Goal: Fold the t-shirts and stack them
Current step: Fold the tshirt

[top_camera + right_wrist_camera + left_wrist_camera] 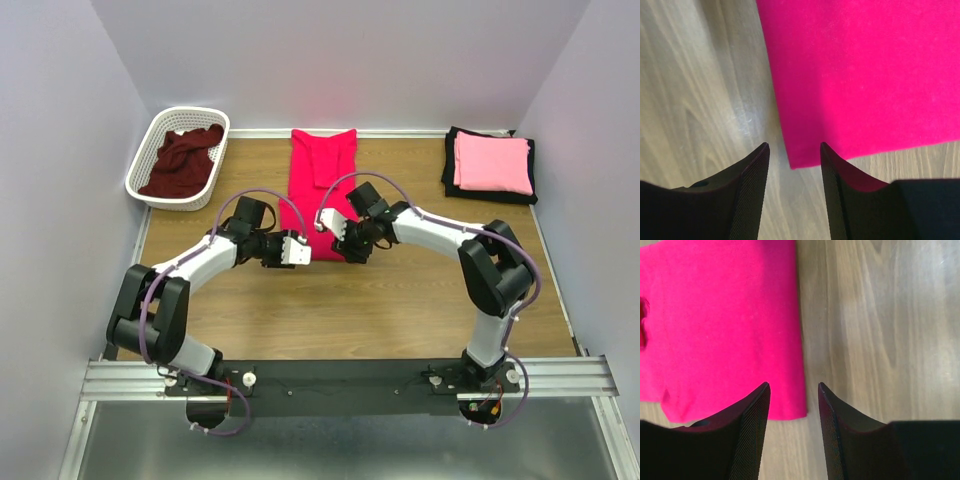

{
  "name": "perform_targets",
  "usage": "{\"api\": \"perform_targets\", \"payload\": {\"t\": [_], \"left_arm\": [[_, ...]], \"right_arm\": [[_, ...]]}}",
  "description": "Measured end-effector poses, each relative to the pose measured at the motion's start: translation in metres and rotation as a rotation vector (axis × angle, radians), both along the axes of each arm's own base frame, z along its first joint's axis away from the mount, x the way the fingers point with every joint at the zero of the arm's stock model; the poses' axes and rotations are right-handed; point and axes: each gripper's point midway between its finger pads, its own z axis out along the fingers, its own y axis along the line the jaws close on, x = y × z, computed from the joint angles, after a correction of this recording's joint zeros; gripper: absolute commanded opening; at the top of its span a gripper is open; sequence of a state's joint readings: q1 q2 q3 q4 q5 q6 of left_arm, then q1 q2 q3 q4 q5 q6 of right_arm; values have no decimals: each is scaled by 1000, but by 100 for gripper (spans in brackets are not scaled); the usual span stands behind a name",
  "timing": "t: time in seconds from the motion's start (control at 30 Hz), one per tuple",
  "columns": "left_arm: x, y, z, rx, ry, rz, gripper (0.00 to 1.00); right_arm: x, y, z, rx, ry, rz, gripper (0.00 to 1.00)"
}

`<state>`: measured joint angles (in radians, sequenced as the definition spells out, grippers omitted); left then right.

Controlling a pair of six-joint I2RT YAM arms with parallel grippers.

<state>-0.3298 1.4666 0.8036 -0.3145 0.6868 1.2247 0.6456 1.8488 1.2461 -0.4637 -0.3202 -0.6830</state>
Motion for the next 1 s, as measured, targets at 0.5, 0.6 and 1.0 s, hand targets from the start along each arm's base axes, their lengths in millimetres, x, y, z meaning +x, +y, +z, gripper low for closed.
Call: {"api": "perform_targets", "payload": {"t": [0.5, 0.6, 1.0], "left_arm": [[23, 13, -27, 169, -56, -23, 50], [19, 16, -34, 196, -41, -31, 51], [23, 15, -46, 243, -5, -49, 0]], "right_arm": [[-1, -5, -23, -45, -48, 36, 45], [-1, -5, -24, -44, -50, 36, 40], [6, -5, -23, -48, -85, 32, 1]]}}
